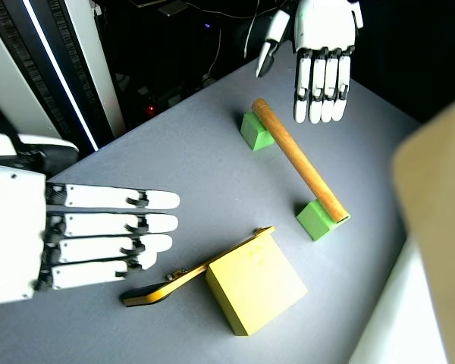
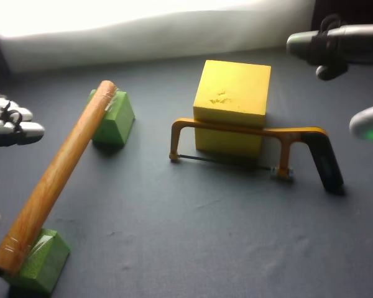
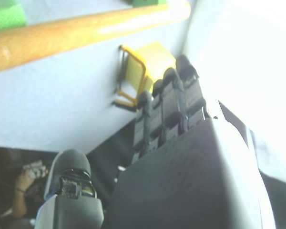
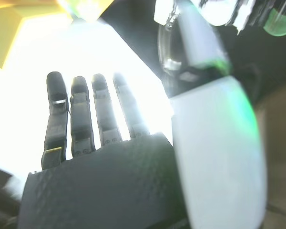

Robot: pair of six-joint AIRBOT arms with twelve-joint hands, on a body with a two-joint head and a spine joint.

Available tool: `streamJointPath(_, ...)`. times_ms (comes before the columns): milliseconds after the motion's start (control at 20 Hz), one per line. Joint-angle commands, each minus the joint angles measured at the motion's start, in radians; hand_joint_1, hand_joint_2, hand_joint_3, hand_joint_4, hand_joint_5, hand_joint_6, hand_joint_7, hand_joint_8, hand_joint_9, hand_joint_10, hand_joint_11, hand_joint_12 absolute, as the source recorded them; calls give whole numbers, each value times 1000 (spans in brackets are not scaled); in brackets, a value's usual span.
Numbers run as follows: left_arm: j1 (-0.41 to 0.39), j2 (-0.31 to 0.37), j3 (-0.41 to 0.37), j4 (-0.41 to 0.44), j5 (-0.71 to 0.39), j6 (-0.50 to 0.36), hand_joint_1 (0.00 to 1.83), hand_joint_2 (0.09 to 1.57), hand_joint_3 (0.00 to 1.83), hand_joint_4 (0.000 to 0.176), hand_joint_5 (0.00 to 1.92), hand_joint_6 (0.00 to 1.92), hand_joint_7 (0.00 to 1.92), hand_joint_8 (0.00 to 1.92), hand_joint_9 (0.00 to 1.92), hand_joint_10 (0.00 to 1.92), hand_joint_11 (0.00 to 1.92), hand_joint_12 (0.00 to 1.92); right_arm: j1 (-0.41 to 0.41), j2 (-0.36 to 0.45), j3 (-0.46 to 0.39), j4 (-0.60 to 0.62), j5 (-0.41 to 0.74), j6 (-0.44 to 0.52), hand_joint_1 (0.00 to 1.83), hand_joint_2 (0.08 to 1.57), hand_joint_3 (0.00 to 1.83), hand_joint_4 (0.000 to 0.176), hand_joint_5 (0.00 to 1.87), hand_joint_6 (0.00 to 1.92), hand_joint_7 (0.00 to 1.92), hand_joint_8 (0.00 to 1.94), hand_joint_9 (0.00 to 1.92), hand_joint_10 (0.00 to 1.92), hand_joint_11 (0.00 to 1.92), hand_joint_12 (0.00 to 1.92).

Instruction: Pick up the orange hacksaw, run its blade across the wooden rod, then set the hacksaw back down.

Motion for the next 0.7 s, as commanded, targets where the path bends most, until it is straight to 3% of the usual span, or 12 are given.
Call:
streamJointPath(0,-8,25,-8,-43,-77,-8,92,1204,0,0,180,10,150,4,130,3,0,394,-10,6,11,100,10,-5,992,1183,3,0,95,10,56,4,120,6,0,848)
streamJointPath(200,10,109,-58,-43,-125,-11,146,1202,1,0,182,1,154,1,122,1,0,397,-127,-4,41,432,-2,-159,1108,1158,0,0,111,5,66,4,153,8,0,934)
streamJointPath(250,19,142,-82,-43,-133,-16,150,1200,0,0,192,4,166,4,131,4,0,422,-167,-9,43,540,7,-235,1159,1158,0,0,115,5,75,6,158,8,0,951)
streamJointPath(350,18,174,-112,-43,-152,-28,99,1209,4,0,179,1,152,2,124,1,0,423,-199,-7,29,599,1,-266,1150,1194,10,0,108,2,67,1,150,2,0,944)
streamJointPath(400,9,192,-128,-30,-143,-46,82,1210,3,0,186,3,161,4,133,3,0,453,-215,-9,14,710,-20,-315,1179,1197,9,0,117,5,72,3,150,1,0,940)
streamJointPath(550,20,221,-164,6,-137,-66,117,1199,0,0,201,4,167,3,144,4,0,482,-258,-27,5,1028,4,-551,1215,1178,1,0,138,4,96,3,176,5,0,979)
streamJointPath(650,25,225,-186,45,-112,-66,85,1207,2,0,190,2,177,1,146,2,0,476,-280,-28,1,1055,18,-576,1231,1200,8,0,154,8,101,3,179,4,0,969)
